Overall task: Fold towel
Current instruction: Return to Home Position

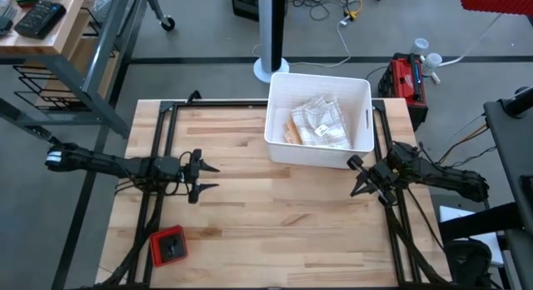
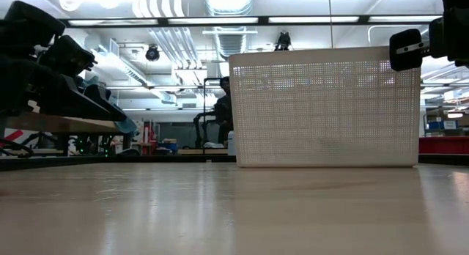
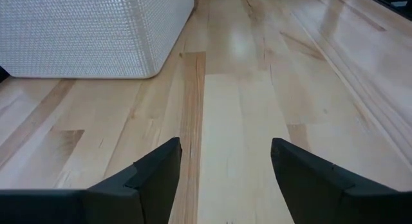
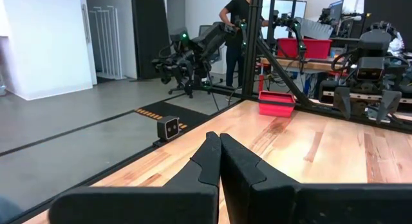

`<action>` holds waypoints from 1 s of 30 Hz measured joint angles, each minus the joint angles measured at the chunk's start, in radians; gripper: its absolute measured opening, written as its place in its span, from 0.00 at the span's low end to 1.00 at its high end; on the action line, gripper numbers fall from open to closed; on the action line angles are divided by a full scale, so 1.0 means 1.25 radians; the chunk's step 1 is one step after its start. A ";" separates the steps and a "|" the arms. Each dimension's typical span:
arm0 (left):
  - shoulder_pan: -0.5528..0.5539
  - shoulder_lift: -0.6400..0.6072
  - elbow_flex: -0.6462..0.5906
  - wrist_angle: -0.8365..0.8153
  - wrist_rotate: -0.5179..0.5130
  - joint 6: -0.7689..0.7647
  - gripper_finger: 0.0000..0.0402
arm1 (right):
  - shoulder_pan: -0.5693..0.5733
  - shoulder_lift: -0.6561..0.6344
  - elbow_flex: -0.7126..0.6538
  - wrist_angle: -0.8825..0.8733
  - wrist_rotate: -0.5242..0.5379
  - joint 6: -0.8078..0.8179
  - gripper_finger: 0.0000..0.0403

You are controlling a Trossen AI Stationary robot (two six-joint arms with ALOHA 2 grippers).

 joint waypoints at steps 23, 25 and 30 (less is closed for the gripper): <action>0.000 0.000 0.000 0.000 0.000 0.000 0.50 | 0.000 0.000 0.000 0.000 0.000 0.000 0.00; 0.000 0.000 0.000 0.000 0.000 0.000 0.51 | 0.000 0.000 0.000 0.000 0.000 0.000 0.00; 0.000 0.000 0.000 0.000 0.000 0.000 0.54 | 0.000 0.000 0.000 0.000 0.000 0.000 0.00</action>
